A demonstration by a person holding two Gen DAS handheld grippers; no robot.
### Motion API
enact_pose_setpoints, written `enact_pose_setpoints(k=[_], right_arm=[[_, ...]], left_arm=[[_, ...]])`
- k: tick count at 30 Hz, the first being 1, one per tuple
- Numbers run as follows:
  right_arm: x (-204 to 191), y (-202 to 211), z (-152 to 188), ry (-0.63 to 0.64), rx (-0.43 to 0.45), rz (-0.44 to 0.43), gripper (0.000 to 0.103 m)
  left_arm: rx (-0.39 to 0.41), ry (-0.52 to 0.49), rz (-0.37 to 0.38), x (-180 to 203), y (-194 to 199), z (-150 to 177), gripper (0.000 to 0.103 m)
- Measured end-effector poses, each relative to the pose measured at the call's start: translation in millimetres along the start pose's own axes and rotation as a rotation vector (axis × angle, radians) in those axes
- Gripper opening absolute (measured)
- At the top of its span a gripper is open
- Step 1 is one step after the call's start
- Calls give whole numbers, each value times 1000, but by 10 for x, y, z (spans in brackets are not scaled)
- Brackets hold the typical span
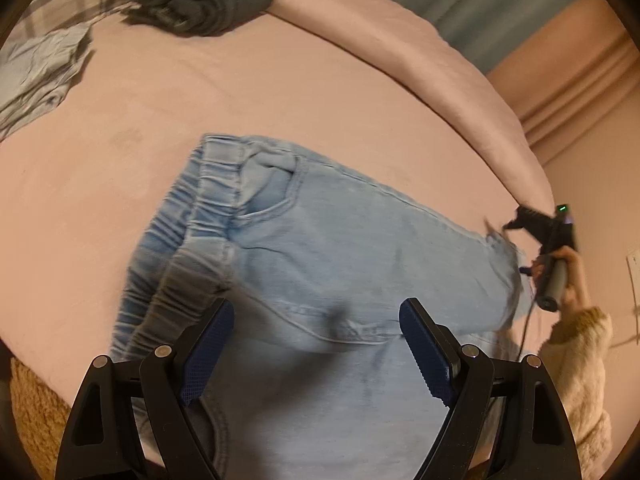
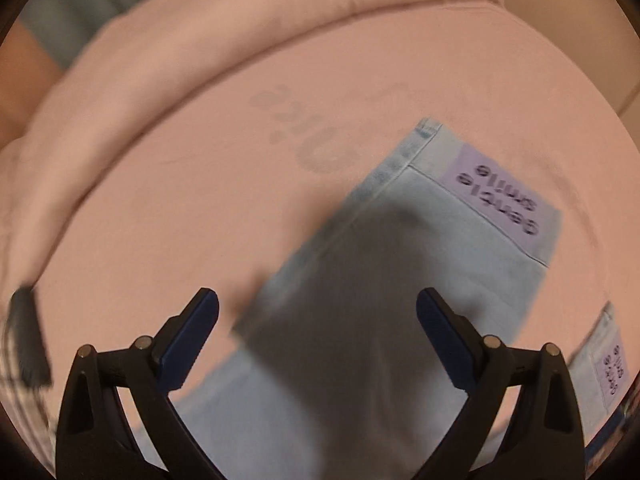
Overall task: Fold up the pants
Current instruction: 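Grasp the jeans waistband with the left gripper while the right gripper grasps a leg hem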
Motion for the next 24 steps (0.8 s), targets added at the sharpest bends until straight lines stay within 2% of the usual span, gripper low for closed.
enact_pose_setpoints(k=[2,3,4,5,6,7,9,12,16,18,20,24], right_arm=[[15,-244,-106,-24,-46,61,93],[24,-275,-121,-25,-32,58,93],[18,-227,-129,-9,32,68,91],[13,-176,-129,7,71,76,71],[20,-118,-132,20,102,79,30],[53,-64,-141,25,110,77,8],[204,74,-128,11,94,-49,6],[513,525,58,27,181,-242,5],[1177,1199,749,32,320,-555,5],[1429,1298,1101,19,376,-602,5],[1740,1247,1528,-12,400,-594,5],[2058,813,1814,-70,304,-594,6]], left_arm=[[-4,4,-9,-40,18,-4,85],[-3,3,-10,-51,26,-6,85],[-1,3,-10,-59,31,-9,85],[0,11,-11,-64,39,-19,85],[0,15,-6,-57,36,-34,85],[0,19,3,-51,36,-58,84],[5,17,39,1,62,-97,85],[9,-1,84,102,86,-191,85],[27,-9,151,273,121,-318,85],[19,1,194,318,100,-379,85],[-9,23,210,352,13,-440,84],[-75,49,194,389,-197,-590,85]])
Point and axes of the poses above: each gripper's, at about its wrist camera, not at the fingertips, and y roughly against the way its jaws point, x to its right, z to its underside, the point moved 2 cm from there along -y, roughly the way its jaws point, and after that the axes turned 13 degrees about -x, right-handed, at the moved point
